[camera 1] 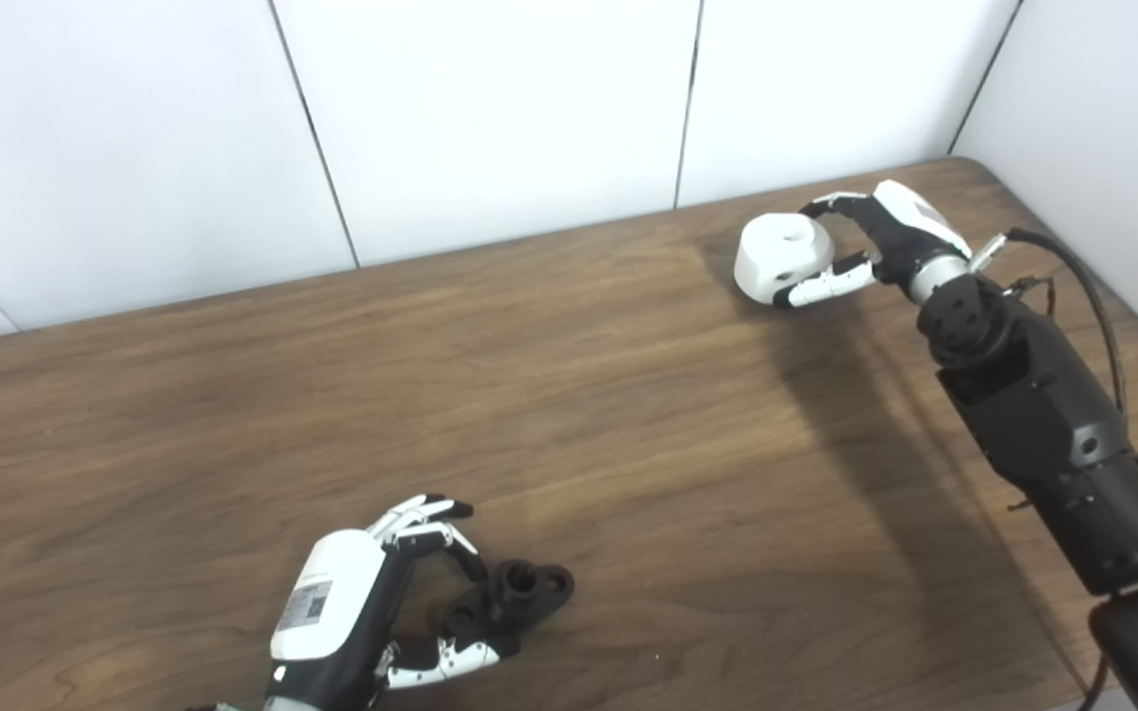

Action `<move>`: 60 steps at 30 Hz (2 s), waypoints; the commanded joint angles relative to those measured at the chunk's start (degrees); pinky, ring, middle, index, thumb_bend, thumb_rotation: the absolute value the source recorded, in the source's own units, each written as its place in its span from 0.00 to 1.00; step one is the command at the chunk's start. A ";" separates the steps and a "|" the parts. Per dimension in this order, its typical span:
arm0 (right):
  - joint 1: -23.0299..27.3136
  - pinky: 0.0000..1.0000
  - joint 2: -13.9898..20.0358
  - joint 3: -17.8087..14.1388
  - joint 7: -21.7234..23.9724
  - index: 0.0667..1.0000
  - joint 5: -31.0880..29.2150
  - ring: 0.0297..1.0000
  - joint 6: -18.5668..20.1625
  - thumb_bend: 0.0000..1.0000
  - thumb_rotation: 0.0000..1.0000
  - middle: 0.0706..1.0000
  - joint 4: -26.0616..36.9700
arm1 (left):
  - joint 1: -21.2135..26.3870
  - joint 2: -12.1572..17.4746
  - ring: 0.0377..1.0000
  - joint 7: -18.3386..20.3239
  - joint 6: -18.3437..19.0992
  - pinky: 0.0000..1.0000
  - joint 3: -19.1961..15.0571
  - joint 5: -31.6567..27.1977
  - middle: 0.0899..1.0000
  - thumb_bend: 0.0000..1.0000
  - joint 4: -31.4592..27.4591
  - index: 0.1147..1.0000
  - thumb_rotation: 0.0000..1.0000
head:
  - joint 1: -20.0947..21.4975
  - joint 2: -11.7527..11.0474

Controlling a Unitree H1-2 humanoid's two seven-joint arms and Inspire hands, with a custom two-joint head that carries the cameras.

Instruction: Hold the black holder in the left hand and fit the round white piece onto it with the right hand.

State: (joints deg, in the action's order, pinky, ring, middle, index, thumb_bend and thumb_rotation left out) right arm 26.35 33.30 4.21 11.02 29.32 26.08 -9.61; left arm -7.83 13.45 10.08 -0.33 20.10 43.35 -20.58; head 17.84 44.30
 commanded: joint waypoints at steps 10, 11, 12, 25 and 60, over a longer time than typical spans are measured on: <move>3.78 0.93 2.39 0.50 -0.35 0.77 0.56 0.97 -2.07 0.73 0.29 0.91 0.87 | -1.60 0.32 0.87 2.96 2.45 0.77 0.19 0.87 0.78 0.51 0.46 0.42 0.05 | -0.19 0.50; 3.83 0.92 2.47 0.52 -0.27 0.76 0.51 0.97 -2.07 0.72 0.27 0.91 0.86 | -1.63 0.29 0.87 2.95 2.48 0.77 0.14 0.90 0.78 0.51 0.46 0.42 0.05 | -0.19 0.50; 3.93 0.92 2.54 0.54 -0.25 0.76 0.53 0.97 -2.08 0.71 0.27 0.91 0.82 | -1.66 0.26 0.87 2.88 2.45 0.77 0.13 1.03 0.78 0.51 0.45 0.42 0.05 | -0.18 0.53; 4.18 0.92 2.77 0.56 0.58 0.73 0.20 0.98 -1.44 0.60 0.23 0.91 1.87 | -1.82 0.33 0.87 2.69 2.06 0.76 -0.16 0.92 0.78 0.51 0.28 0.42 0.05 | -0.18 1.02; 2.95 0.90 3.56 0.75 -1.29 0.45 0.72 0.97 -6.16 0.51 0.14 0.87 0.96 | -2.00 0.01 0.86 2.34 1.66 0.75 -0.08 0.67 0.78 0.51 -0.01 0.42 0.05 | -0.07 0.89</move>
State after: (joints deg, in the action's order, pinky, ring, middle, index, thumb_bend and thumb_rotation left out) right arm 27.36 34.73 5.52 10.85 29.41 21.97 -9.88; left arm -8.01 12.96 10.75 -0.12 19.67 43.43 -20.99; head 17.75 45.18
